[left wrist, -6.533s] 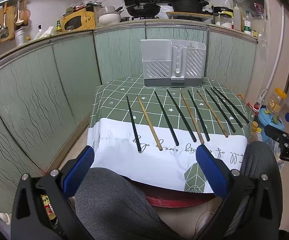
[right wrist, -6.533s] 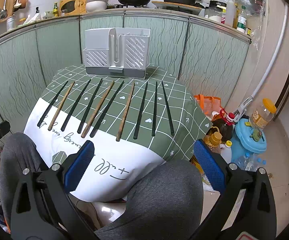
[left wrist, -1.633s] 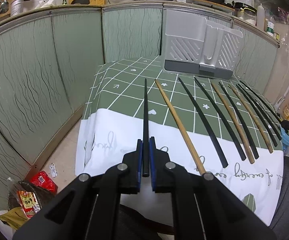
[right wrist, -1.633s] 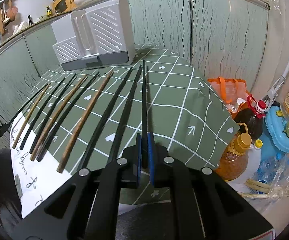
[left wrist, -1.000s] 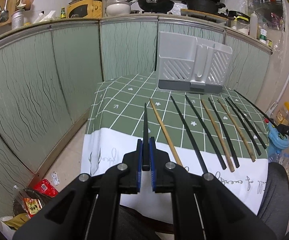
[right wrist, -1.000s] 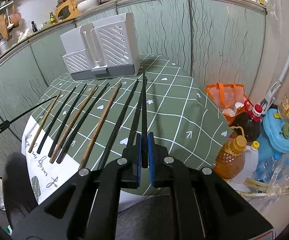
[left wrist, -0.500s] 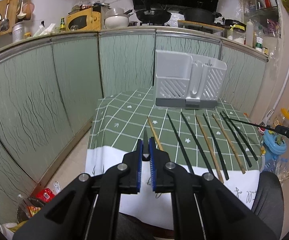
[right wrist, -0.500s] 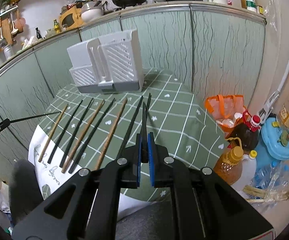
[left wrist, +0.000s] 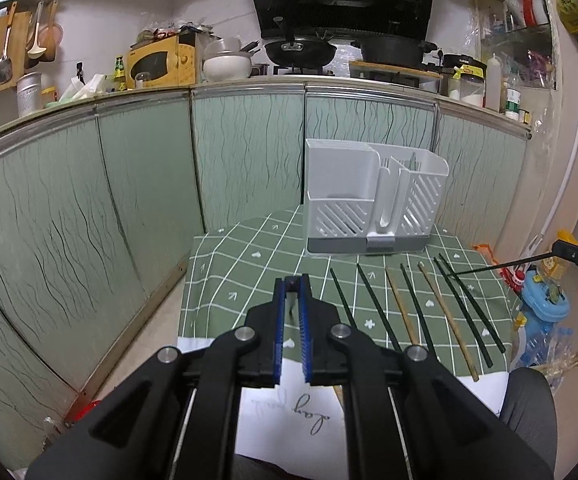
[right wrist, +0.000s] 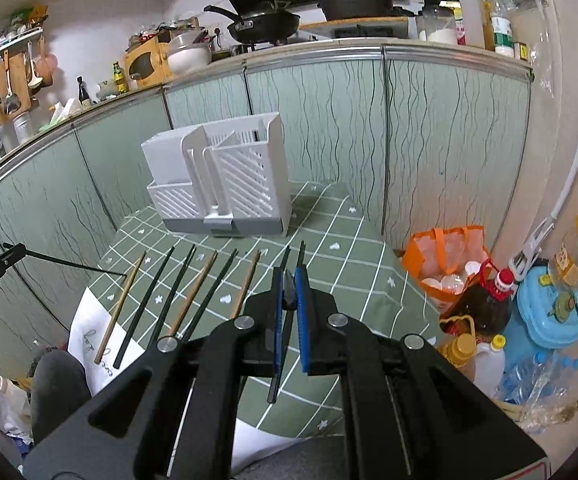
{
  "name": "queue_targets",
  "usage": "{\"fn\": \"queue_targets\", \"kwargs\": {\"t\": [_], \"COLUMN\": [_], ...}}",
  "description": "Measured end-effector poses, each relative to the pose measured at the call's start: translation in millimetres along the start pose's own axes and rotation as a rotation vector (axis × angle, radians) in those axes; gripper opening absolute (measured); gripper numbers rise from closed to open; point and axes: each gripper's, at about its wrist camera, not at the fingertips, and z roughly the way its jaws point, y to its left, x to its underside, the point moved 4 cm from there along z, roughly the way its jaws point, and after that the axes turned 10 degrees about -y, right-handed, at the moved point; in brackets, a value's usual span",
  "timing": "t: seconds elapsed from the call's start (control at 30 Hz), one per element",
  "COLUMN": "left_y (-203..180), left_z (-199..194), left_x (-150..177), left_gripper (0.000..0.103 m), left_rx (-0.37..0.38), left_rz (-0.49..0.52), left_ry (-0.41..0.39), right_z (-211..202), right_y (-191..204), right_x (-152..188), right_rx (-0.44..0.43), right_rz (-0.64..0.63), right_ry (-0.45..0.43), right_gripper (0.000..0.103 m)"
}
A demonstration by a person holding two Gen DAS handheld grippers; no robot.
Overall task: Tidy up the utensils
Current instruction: 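Lift both held black chopsticks and carry them toward the white utensil holder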
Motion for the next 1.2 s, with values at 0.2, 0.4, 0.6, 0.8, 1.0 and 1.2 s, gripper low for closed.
{"fn": "queue_targets", "kwargs": {"t": [0.2, 0.4, 0.6, 0.8, 1.0, 1.2], "left_y": [0, -1, 0, 1, -3, -13], "left_z": [2, 6, 10, 15, 20, 28], "left_x": [-14, -25, -32, -45, -65, -87], "left_gripper": [0.008, 0.008, 0.008, 0.008, 0.008, 0.008], "left_rx": [0.007, 0.011, 0.018, 0.027, 0.045, 0.093], "left_rz": [0.002, 0.009, 0.009, 0.007, 0.018, 0.013], "left_ry": [-0.012, -0.014, -0.010, -0.007, -0.004, 0.004], "right_z": [1, 3, 6, 8, 10, 12], "right_y": [-1, -1, 2, 6, 14, 22], "right_x": [-13, -25, -37, -54, -77, -99], "right_rx": [-0.001, -0.005, -0.011, -0.010, -0.022, -0.038], "right_rz": [0.004, 0.009, -0.001, -0.018, -0.045, -0.064], "right_ry": [-0.018, -0.027, -0.034, -0.038, -0.022, 0.001], "right_gripper": [0.006, 0.006, 0.006, 0.006, 0.006, 0.006]}}
